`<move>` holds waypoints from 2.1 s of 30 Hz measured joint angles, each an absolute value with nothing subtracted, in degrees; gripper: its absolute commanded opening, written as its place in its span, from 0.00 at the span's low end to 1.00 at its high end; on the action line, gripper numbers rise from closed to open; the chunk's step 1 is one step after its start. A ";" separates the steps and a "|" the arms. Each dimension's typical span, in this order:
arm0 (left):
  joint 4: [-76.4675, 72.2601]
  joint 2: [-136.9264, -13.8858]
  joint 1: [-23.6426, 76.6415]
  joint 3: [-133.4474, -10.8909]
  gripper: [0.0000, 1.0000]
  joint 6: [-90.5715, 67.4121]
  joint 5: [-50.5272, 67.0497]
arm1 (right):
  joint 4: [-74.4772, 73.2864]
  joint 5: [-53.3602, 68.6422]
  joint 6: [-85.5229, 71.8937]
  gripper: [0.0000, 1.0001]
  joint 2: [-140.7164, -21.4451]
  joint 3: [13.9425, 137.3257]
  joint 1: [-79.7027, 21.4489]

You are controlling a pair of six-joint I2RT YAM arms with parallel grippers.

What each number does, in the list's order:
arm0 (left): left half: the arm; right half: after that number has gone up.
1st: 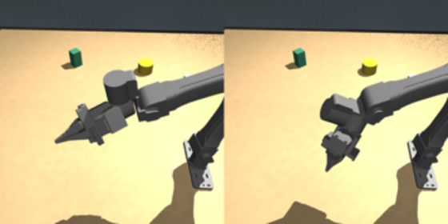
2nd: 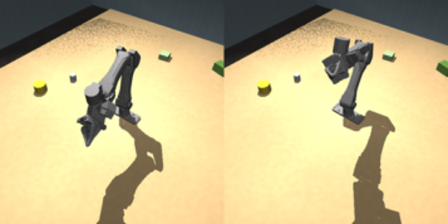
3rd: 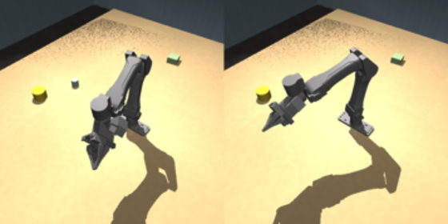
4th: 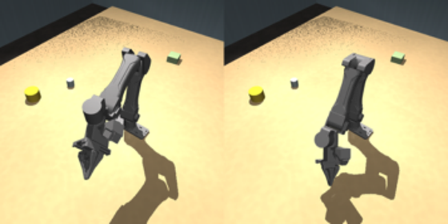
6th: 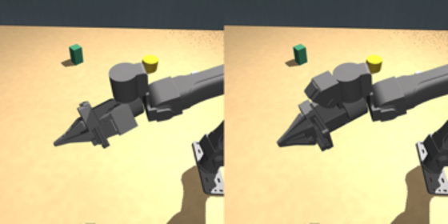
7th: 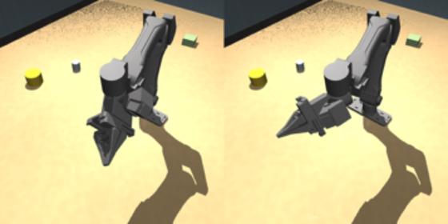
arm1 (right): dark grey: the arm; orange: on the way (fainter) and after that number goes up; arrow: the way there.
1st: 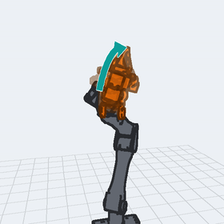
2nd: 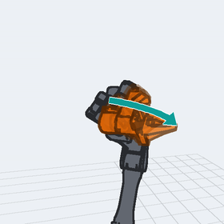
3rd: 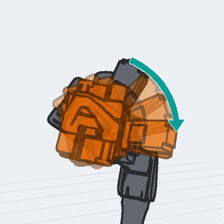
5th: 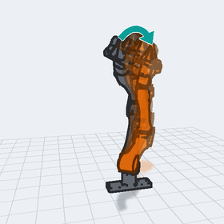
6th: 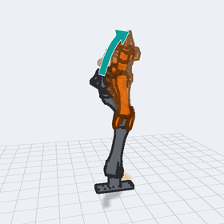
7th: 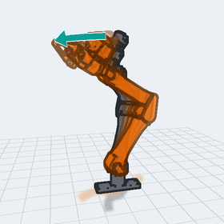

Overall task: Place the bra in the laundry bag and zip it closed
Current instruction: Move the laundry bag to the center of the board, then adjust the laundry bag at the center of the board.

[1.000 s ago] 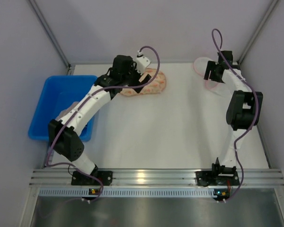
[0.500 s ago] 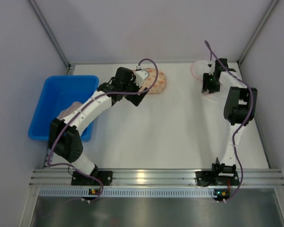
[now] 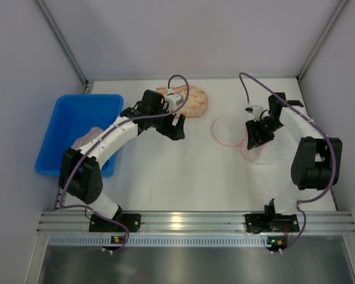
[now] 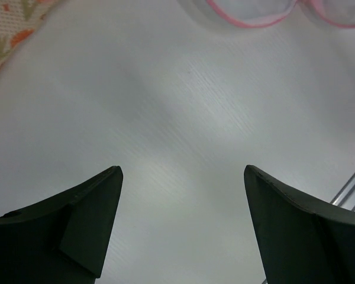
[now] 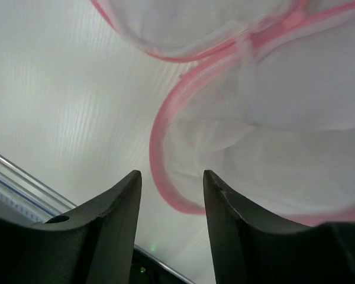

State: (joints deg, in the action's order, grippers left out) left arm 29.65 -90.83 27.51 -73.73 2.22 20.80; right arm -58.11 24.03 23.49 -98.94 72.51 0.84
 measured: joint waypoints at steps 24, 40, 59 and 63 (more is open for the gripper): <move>13.13 -121.47 34.35 -86.11 0.82 -20.80 26.28 | -51.31 2.33 14.90 0.38 -92.25 69.25 2.81; -2.17 -130.13 36.93 -89.62 0.00 -30.85 28.47 | -50.98 3.33 15.03 0.00 -92.68 71.16 2.90; 5.17 -113.69 36.99 -87.74 0.00 -17.85 18.17 | -47.40 8.29 19.70 0.00 -89.71 65.17 12.91; 5.96 -122.32 37.19 -87.64 0.00 -19.77 18.85 | -44.80 8.25 19.00 0.00 -94.32 64.03 12.91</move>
